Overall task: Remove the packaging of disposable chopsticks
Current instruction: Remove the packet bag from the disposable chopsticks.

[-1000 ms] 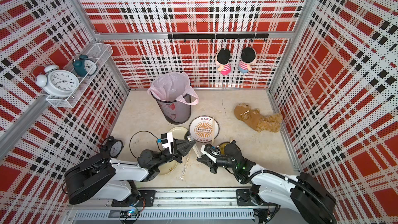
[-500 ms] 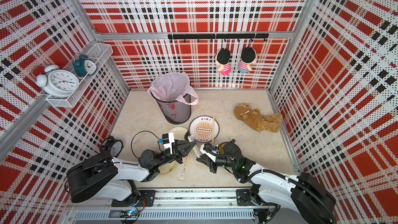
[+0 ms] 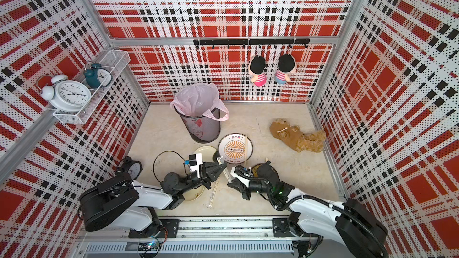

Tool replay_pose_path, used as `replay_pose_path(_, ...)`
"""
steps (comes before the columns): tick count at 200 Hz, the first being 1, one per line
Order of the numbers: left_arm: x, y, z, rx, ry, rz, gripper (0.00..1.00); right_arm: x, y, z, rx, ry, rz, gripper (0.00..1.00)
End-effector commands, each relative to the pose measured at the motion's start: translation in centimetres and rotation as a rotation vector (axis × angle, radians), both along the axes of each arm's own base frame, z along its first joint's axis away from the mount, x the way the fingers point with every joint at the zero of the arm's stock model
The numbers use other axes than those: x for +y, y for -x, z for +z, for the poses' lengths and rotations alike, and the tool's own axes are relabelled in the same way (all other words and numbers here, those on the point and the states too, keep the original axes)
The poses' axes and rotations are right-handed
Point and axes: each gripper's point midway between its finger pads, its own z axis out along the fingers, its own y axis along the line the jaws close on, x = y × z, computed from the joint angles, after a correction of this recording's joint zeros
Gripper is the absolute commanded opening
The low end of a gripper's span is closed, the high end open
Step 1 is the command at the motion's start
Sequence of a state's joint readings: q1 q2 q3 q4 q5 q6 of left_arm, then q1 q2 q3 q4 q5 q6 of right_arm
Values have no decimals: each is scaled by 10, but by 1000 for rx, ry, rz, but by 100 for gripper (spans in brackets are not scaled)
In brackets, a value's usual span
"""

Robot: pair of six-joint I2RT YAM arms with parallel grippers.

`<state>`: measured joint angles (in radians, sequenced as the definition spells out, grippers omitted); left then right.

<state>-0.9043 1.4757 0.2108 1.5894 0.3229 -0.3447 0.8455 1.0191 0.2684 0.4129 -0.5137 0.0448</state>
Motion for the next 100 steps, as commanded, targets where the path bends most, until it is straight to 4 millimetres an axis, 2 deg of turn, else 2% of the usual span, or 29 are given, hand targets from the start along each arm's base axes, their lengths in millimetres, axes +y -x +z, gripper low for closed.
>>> replay_pose_path(1, -3, 18, -87, 125, -248, -82, 12, 2, 11, 202, -519, -549, 66, 0)
replay_pose_path(19, -6, 19, -89, 129, -257, -90, 13, 3, 11, 203, -520, -550, 66, 0)
replay_pose_path(32, -5, 19, -89, 128, -254, -85, 11, 4, 11, 203, -516, -549, 70, 0)
replay_pose_path(43, -3, 18, -88, 126, -249, -80, 4, 4, 10, 202, -514, -546, 70, 0)
replay_pose_path(66, 0, 18, -82, 120, -233, -74, 5, 5, 8, 198, -505, -534, 62, 0)
replay_pose_path(100, -1, 20, -70, 101, -203, -94, 8, 4, 2, 177, -474, -493, 26, 0)
